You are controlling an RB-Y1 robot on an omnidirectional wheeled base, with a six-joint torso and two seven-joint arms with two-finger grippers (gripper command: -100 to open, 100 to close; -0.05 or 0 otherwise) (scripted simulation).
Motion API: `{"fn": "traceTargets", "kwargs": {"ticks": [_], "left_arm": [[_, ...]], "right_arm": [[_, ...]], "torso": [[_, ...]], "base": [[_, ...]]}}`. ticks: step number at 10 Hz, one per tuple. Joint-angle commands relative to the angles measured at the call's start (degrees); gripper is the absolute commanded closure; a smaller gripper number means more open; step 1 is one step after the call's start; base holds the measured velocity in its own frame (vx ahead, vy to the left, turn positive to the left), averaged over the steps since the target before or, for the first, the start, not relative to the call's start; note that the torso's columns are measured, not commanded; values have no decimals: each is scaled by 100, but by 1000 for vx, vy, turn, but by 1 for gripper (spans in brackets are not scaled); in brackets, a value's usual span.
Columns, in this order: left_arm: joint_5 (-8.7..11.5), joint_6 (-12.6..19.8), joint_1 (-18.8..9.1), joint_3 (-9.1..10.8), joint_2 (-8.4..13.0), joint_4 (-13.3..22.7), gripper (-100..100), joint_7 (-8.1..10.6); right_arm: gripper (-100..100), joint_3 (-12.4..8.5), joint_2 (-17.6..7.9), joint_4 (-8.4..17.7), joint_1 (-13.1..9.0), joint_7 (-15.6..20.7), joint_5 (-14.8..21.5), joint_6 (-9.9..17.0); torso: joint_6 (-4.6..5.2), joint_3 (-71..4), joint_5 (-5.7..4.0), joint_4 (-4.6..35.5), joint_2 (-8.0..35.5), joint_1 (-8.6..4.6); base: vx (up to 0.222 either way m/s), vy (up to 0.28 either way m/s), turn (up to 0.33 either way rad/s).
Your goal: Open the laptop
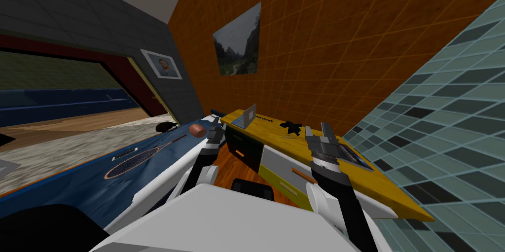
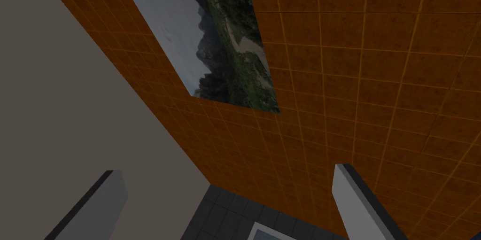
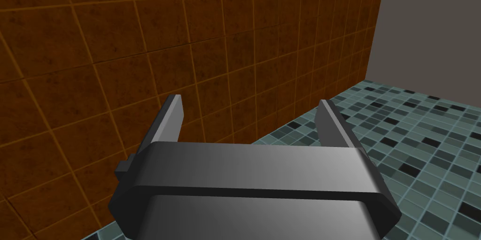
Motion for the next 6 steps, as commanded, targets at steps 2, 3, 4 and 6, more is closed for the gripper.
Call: {"fn": "traceTargets", "kwargs": {"ticks": [2,3,4,6], "left_arm": [[0,0,0,0,0,0,0,0],[0,0,0,0,0,-1,0,0],[0,0,0,0,0,-1,0,0],[0,0,0,0,0,-1,0,0]], "right_arm": [[0,0,0,0,0,0,0,0],[0,0,0,-1,0,0,0,0],[0,0,0,-1,0,0,0,0],[0,0,0,-1,0,0,0,0]], "torso": [[0,-1200,0,600,597,0],[0,-2014,0,1006,1003,0],[0,-2850,0,1424,1422,0],[0,-4536,0,2268,2269,0]], "base": [[0,0,0],[0,0,0],[0,0,0],[0,0,0]]}}
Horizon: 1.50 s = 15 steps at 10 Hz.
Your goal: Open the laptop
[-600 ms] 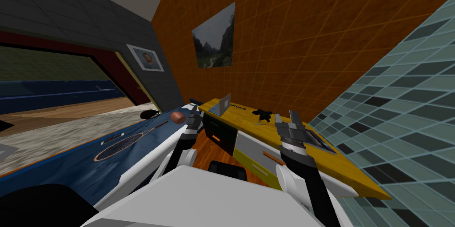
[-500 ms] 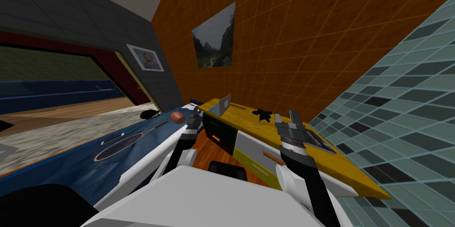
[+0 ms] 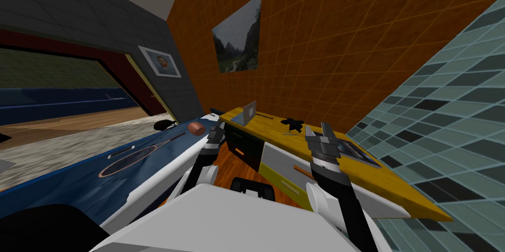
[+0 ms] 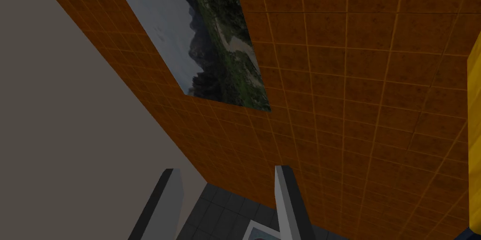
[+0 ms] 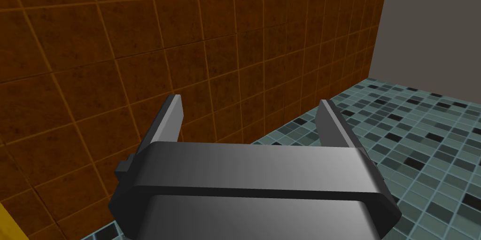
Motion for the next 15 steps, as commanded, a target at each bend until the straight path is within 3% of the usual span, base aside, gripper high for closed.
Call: {"fn": "traceTargets", "kwargs": {"ticks": [1,3,4,6,9,13,15], "left_arm": [[0,0,0,0,0,0,0,0],[0,0,0,0,0,0,0,0],[1,74,-39,6,236,-7,-100,-7],[3,245,-129,18,560,-25,-100,-23],[8,655,-341,48,934,-83,-100,-62],[15,1353,-737,105,1231,-224,-100,-134],[17,1641,-851,122,1280,-271,-100,-154]], "right_arm": [[0,0,0,0,0,0,0,0],[0,0,0,0,0,0,0,0],[0,0,0,0,0,0,0,0],[0,0,0,2,0,0,0,1],[0,0,0,3,1,0,0,1],[0,0,0,3,1,0,0,1],[0,0,0,3,1,0,0,1]], "torso": [[0,-845,0,423,424,0],[0,-2537,0,1269,1270,0],[0,-3383,0,1692,1693,0],[0,-3890,1,1937,1939,2],[0,-3921,0,1959,1958,-1],[0,-3921,0,1960,1959,-1],[-1,-3920,0,1960,1961,1]], "base": [[0,0,0],[0,0,0],[6,-2,-11],[3,-3,-22],[7,-4,-31],[12,-7,-45],[9,-4,-31]]}}
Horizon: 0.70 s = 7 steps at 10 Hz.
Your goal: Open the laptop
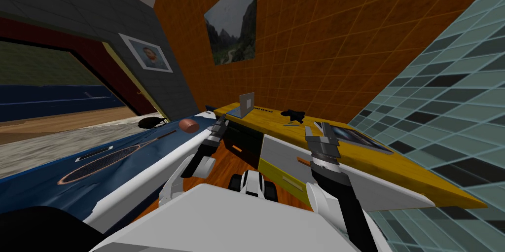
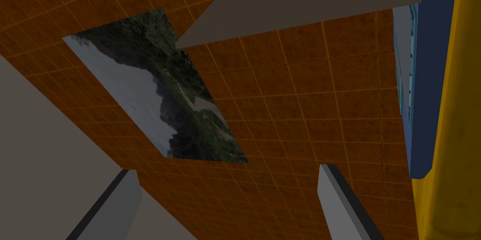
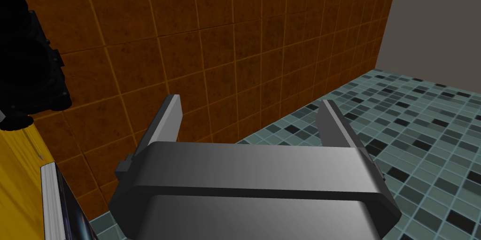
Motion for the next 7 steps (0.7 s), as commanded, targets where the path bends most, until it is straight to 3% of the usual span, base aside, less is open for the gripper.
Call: {"fn": "traceTargets", "kwargs": {"ticks": [1,7], "left_arm": [[3,454,-242,34,104,-115,-100,-45],[10,1294,-628,90,222,-277,-100,-115]], "right_arm": [[0,0,0,0,0,0,0,0],[0,0,0,0,0,0,0,0]], "torso": [[2,0,0,1,0,0],[2,-2,-1,-1,-3,-2]], "base": [[11,-7,-48],[9,-5,-35]]}}
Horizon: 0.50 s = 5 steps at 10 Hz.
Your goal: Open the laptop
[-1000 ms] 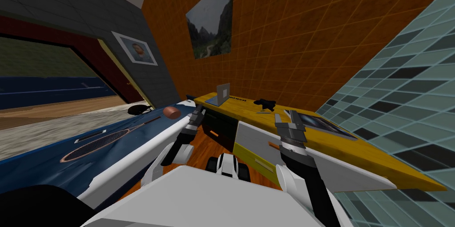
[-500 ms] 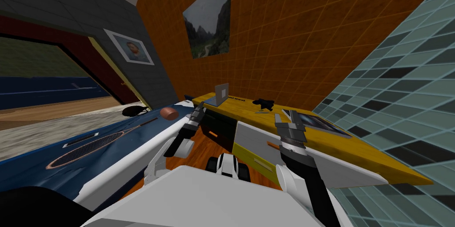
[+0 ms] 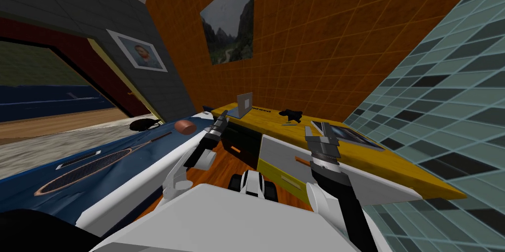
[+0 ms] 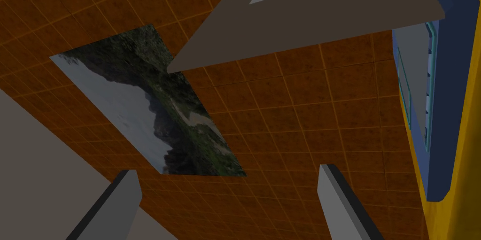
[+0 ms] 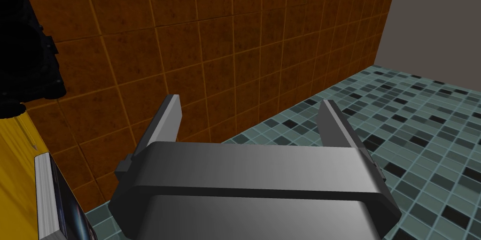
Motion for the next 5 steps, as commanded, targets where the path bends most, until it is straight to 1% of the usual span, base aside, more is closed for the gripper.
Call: {"fn": "traceTargets", "kwargs": {"ticks": [1,2,3,4,5], "left_arm": [[-1,417,-221,26,56,-81,-100,-45],[-1,506,-221,26,56,-81,-100,-45],[2,707,-361,46,98,-136,-100,-70],[2,780,-361,46,98,-136,-100,-70],[4,1000,-504,67,141,-188,-100,-96]], "right_arm": [[0,0,0,0,0,0,0,0],[0,0,0,0,0,0,0,0],[0,0,0,0,0,0,0,0],[0,0,0,0,0,0,0,0],[0,0,0,0,0,0,0,0]], "torso": [[-2,1,1,0,1,1],[0,1,0,1,2,1],[-1,2,1,1,3,2],[0,2,0,1,3,1],[-1,2,1,1,3,1]], "base": [[12,-6,-39],[9,-3,-23],[9,-4,-45],[7,-3,-25],[10,-6,-44]]}}
